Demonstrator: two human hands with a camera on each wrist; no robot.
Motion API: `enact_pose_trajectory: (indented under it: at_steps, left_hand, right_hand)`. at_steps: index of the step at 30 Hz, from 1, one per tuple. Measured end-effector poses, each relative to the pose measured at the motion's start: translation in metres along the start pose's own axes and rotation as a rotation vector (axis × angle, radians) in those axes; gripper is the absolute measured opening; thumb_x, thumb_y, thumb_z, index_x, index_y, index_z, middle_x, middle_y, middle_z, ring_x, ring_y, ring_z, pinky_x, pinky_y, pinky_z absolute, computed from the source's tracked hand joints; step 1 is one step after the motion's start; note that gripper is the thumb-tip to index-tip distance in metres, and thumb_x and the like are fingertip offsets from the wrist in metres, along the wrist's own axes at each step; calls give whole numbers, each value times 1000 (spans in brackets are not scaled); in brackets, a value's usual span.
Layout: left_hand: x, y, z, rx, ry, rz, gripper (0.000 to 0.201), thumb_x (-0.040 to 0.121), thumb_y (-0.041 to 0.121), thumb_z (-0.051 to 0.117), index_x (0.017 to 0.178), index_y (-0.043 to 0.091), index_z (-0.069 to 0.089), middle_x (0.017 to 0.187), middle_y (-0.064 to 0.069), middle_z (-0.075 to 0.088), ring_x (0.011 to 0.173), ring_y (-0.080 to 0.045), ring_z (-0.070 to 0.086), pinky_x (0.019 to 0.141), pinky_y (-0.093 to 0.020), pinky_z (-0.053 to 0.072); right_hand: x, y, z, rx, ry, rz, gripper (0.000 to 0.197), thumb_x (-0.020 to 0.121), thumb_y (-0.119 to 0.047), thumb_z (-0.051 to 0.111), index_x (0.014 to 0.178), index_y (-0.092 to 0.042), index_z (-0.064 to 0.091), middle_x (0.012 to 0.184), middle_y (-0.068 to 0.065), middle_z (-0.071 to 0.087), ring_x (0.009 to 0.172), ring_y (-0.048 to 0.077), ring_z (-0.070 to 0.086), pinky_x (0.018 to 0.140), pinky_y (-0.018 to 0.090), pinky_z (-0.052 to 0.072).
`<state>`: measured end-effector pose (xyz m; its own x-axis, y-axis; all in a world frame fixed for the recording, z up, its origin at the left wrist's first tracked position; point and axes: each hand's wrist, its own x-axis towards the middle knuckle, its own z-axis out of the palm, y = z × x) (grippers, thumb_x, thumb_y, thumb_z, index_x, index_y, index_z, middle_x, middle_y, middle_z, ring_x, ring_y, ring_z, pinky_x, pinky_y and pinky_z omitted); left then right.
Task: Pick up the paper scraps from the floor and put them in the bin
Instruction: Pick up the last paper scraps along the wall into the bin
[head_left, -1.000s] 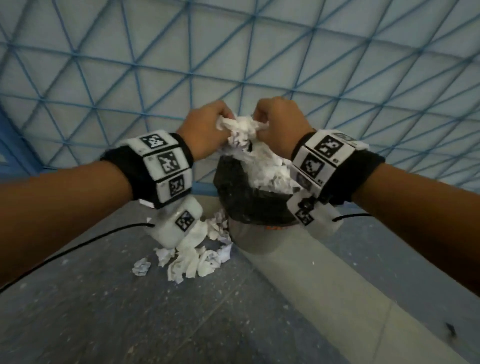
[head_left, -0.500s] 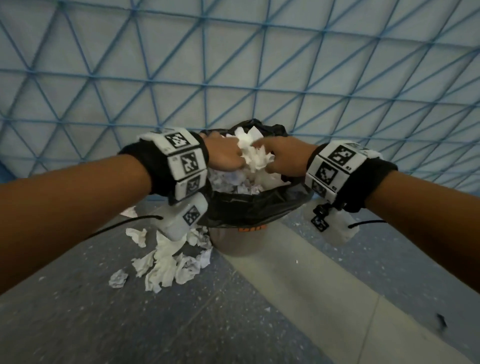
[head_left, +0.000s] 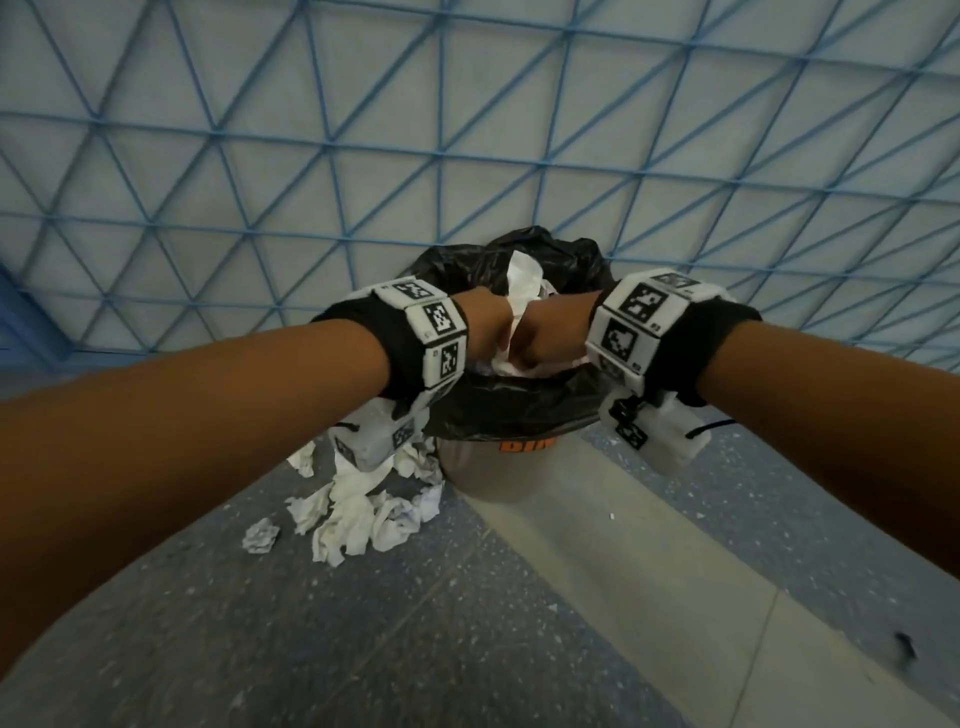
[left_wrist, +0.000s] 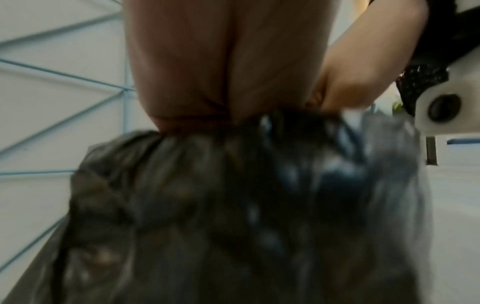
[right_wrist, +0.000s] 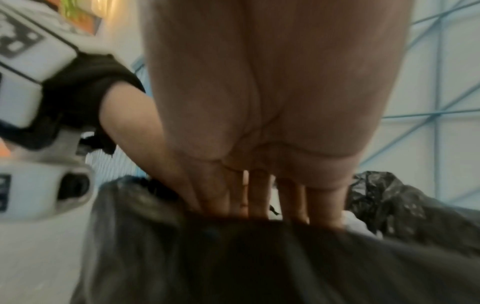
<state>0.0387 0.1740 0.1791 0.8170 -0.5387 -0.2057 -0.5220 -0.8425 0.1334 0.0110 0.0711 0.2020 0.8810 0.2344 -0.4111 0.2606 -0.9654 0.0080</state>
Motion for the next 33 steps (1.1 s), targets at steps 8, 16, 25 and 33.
enact_pose_trajectory:
  at_steps: [8,16,25,33]
  left_hand:
    - [-45,-53,-36,-414,352,113,34,90,13,52,123,20,56,122,-6,64,112,-17,59,88,-17,40]
    - [-68,-127,-14,-943,525,76,33,90,-4,47,121,3,56,109,-7,62,74,21,58,80,-2,47]
    - [-60,-239,132,-411,104,-390,43,85,9,59,128,13,53,141,-22,41,134,-33,37,109,-35,30]
    - [-29,-255,206,-255,-189,-451,92,73,44,71,145,34,16,156,-17,-13,143,-44,-6,118,-53,11]
  right_hand:
    - [-36,-46,-25,-30,472,44,40,91,-21,42,131,-15,44,129,18,48,118,38,47,94,45,43]
    - [-42,-109,1,48,638,-231,31,75,-4,49,105,0,52,104,23,52,95,37,49,77,43,41]
    - [49,-160,125,236,-41,-106,53,86,-1,48,136,-10,30,144,15,26,134,32,26,109,44,34]
    - [137,-150,179,384,-35,204,64,92,-26,45,146,-26,11,157,11,2,143,41,1,116,54,15]
